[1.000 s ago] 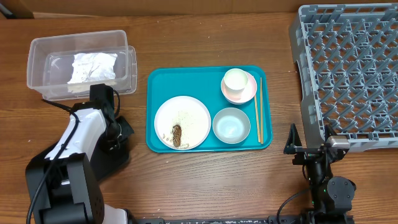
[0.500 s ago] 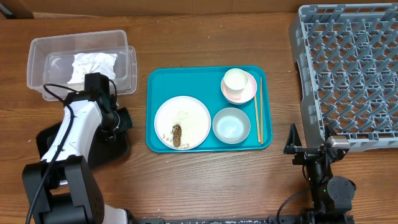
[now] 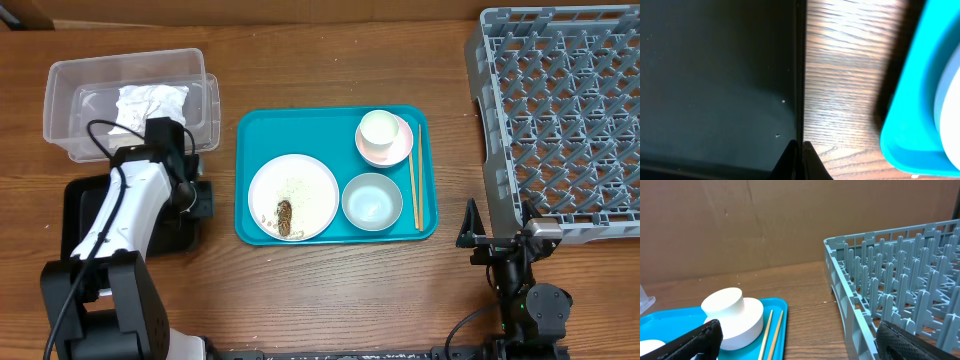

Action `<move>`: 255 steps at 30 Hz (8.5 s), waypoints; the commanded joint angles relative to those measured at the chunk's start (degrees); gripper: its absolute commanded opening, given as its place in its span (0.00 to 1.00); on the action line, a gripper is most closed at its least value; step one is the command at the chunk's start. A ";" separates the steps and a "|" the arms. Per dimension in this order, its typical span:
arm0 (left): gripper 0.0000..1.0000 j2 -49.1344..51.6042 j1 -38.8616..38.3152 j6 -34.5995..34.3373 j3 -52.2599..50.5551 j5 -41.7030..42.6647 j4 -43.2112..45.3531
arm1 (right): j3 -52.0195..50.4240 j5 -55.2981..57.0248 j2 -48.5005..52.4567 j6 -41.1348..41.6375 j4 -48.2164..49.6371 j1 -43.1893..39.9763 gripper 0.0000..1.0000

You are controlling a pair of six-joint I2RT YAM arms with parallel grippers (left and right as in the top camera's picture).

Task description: Sort waste into correct bins and load items into the dishwasher

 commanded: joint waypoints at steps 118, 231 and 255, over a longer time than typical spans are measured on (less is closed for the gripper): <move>0.75 16.94 40.98 24.94 15.28 0.92 14.84 | -0.59 0.52 -0.46 -0.20 0.31 -0.11 1.00; 1.00 21.24 40.94 32.06 18.86 -1.99 17.64 | -0.59 0.52 -0.46 -0.20 0.31 -0.11 1.00; 1.00 -6.45 39.98 6.47 34.40 71.01 8.63 | -0.59 0.50 -0.46 -0.17 0.31 -0.11 1.00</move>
